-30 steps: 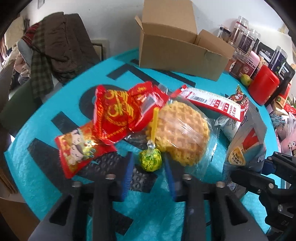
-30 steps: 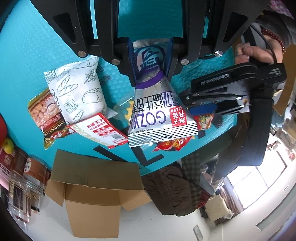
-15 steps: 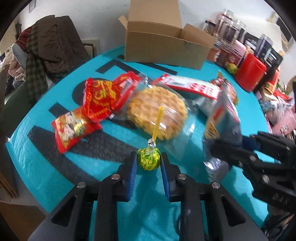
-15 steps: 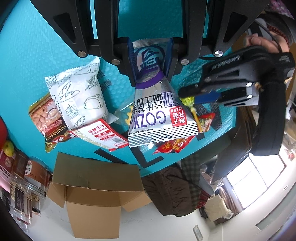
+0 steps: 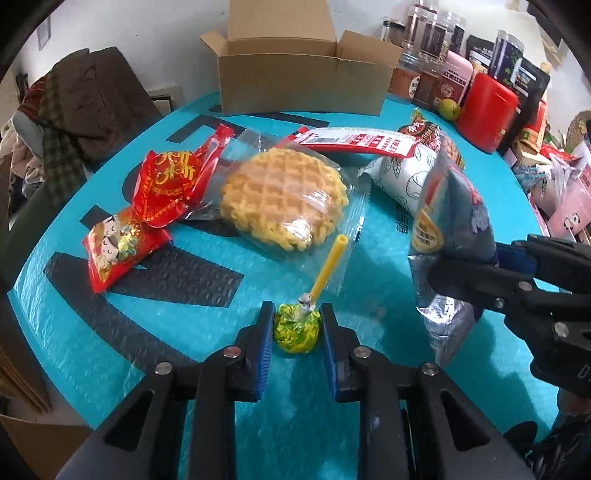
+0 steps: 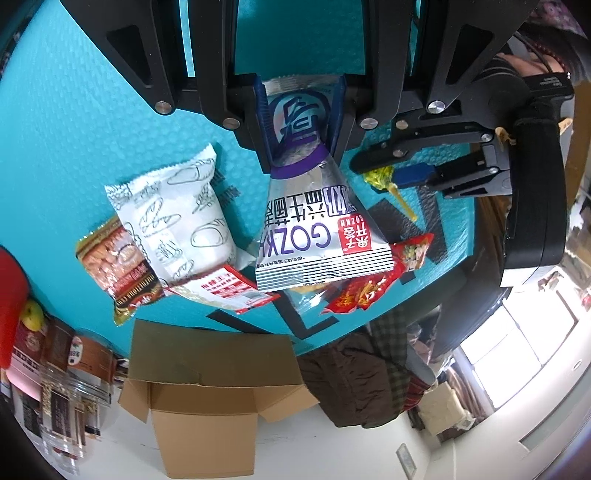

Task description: Organize snacks

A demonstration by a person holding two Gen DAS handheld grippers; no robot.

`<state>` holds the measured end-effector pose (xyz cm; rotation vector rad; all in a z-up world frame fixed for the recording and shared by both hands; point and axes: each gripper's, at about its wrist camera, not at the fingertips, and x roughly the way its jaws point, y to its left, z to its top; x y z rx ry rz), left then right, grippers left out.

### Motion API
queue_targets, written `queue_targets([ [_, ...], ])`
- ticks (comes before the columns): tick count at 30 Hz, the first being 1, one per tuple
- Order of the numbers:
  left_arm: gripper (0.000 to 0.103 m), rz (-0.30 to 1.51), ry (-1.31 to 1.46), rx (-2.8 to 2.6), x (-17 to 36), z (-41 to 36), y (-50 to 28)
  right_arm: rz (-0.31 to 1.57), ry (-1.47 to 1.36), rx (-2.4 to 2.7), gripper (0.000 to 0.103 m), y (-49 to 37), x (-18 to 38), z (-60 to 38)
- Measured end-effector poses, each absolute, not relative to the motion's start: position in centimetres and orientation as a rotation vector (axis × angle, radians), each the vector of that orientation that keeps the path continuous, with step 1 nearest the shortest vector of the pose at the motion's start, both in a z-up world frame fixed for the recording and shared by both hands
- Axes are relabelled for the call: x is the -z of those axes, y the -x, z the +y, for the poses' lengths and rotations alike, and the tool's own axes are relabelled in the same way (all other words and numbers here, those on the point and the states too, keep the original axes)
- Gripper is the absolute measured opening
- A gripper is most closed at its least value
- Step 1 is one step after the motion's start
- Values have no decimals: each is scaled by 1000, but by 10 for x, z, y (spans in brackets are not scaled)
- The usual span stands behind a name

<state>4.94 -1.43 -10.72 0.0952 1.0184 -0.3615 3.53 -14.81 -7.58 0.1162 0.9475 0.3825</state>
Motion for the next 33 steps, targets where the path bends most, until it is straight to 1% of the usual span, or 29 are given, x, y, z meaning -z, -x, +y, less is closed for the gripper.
queue_targets([
  [7,24,988,-65,371,91,-10,-44,938,-117,-375,27,-31,72,-150],
  [14,24,913,-36,391,55,-9,-46,913,-115,-389,27,-33,59,-151],
  [23,24,796,-24,398,10,-11,-61,820,-102,-420,27,-45,19,-152],
  [33,24,688,-12,413,-34,-18,-102,700,-65,-419,27,-75,-32,-156],
])
